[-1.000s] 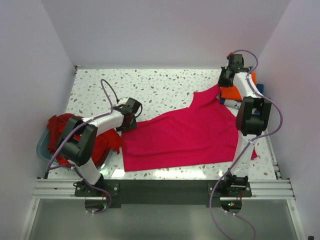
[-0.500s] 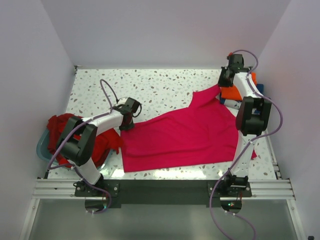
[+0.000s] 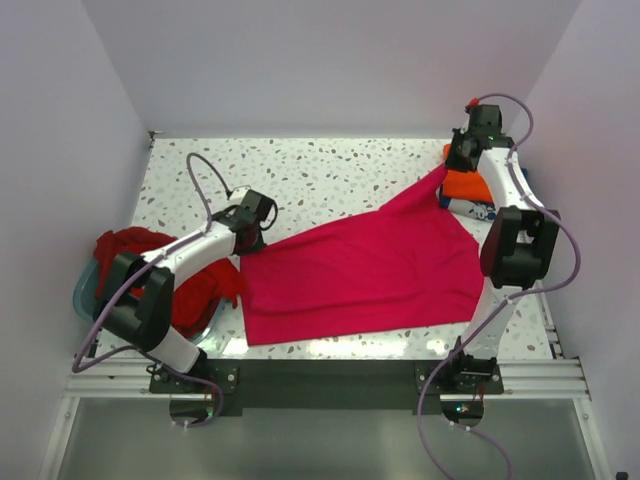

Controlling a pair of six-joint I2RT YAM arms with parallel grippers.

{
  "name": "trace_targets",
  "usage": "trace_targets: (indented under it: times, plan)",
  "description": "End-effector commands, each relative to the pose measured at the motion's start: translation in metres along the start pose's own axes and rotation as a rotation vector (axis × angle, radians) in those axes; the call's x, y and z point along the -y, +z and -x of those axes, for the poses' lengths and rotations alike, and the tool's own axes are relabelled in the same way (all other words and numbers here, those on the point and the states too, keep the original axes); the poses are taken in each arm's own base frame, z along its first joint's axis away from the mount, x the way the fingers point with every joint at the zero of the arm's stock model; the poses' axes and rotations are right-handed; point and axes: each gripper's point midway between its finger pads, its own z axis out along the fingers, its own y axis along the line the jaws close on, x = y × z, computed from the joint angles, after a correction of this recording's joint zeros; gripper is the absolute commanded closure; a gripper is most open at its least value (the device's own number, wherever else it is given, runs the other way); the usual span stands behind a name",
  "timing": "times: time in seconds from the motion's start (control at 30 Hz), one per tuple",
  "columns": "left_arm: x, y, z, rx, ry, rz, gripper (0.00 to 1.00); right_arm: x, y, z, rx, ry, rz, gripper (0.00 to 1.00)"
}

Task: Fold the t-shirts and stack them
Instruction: Fold the tshirt

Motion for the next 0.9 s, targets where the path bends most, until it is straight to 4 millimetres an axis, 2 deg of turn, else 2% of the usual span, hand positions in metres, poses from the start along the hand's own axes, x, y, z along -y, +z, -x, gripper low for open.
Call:
trace_targets:
  times: [0.0,0.23,0.27,0.3,0.33,0.43,0.47,0.53,0.6,0.63,0.67,0.87]
  plan:
    - [-0.009,-0.018,0.015,0.046,0.001,-0.014,1.00,0.005,-0.040,0.021,0.094,0.021,0.010,1.00]
    - [-0.013,-0.033,0.005,0.044,0.009,-0.076,1.00,0.026,-0.071,-0.009,0.090,0.021,-0.050,1.00]
    - [-0.013,-0.038,0.007,0.053,0.008,-0.090,1.00,0.030,-0.071,-0.022,0.068,0.023,-0.062,1.00]
    - [-0.015,-0.039,0.004,0.051,0.012,-0.094,1.00,0.031,-0.083,-0.019,0.092,0.021,-0.069,1.00]
    - [-0.014,-0.043,0.004,0.056,0.016,-0.115,1.00,0.035,-0.084,-0.030,0.076,0.023,-0.080,1.00]
    - [-0.014,-0.045,-0.007,0.037,0.042,-0.150,1.00,0.041,-0.101,-0.035,0.097,0.028,-0.105,1.00]
    - [-0.013,-0.048,-0.007,0.044,0.042,-0.166,1.00,0.044,-0.103,-0.046,0.077,0.030,-0.115,1.00]
    - [-0.015,-0.049,-0.017,0.033,0.061,-0.179,1.00,0.048,-0.112,-0.051,0.085,0.038,-0.130,1.00]
    - [-0.014,-0.049,-0.025,0.020,0.083,-0.203,0.96,0.053,-0.113,-0.067,0.060,0.036,-0.149,1.00]
    - [-0.013,-0.049,-0.028,0.017,0.089,-0.208,0.95,0.057,-0.119,-0.067,0.073,0.039,-0.168,1.00]
    - [-0.013,-0.050,-0.031,0.016,0.099,-0.211,0.94,0.062,-0.119,-0.076,0.053,0.036,-0.184,1.00]
    - [-0.016,-0.056,-0.047,0.015,0.146,-0.200,0.91,0.079,-0.135,-0.099,0.026,0.023,-0.256,1.00]
